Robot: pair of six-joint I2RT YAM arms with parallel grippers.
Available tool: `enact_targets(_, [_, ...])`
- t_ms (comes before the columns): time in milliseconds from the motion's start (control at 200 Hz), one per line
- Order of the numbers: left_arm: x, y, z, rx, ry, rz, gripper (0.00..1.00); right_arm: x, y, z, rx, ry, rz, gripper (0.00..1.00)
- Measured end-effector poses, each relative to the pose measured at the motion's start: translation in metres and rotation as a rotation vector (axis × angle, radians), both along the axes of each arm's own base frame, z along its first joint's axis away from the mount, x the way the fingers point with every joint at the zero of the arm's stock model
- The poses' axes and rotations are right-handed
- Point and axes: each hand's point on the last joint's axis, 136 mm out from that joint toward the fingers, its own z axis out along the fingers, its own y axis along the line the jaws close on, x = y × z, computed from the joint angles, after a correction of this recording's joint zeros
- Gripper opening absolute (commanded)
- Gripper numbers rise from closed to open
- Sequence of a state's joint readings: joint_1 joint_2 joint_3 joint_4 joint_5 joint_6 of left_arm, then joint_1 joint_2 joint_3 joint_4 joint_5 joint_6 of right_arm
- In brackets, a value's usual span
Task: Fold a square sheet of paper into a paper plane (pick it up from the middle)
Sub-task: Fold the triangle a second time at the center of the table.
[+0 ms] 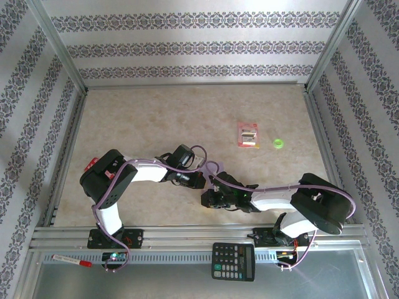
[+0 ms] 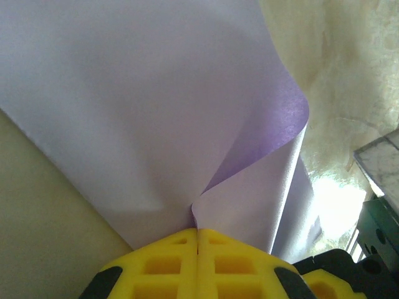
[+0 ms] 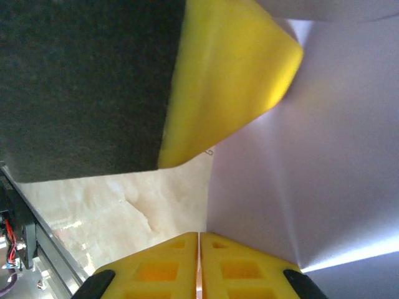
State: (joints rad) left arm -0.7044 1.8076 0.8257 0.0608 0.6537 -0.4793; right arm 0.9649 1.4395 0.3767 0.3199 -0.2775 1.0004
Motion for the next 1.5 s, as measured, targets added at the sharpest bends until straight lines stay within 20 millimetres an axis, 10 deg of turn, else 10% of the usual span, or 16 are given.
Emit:
enact_targets(809, [0.000,0.000,0.000,0.006,0.009,-0.001,0.00,-0.011,0.000,0.001,-0.001,0.021,0.012,0.10])
enact_targets(1079, [0.000,0.000,-0.001,0.008,0.011,-0.001,0.00,0.023,-0.015,0.036,0.080,-0.050,-0.097,0.10])
enact_targets(1504, [0.000,0.000,-0.001,0.008,0.011,-0.001,0.00,0.034,-0.031,-0.001,-0.014,0.014,-0.117,0.09])
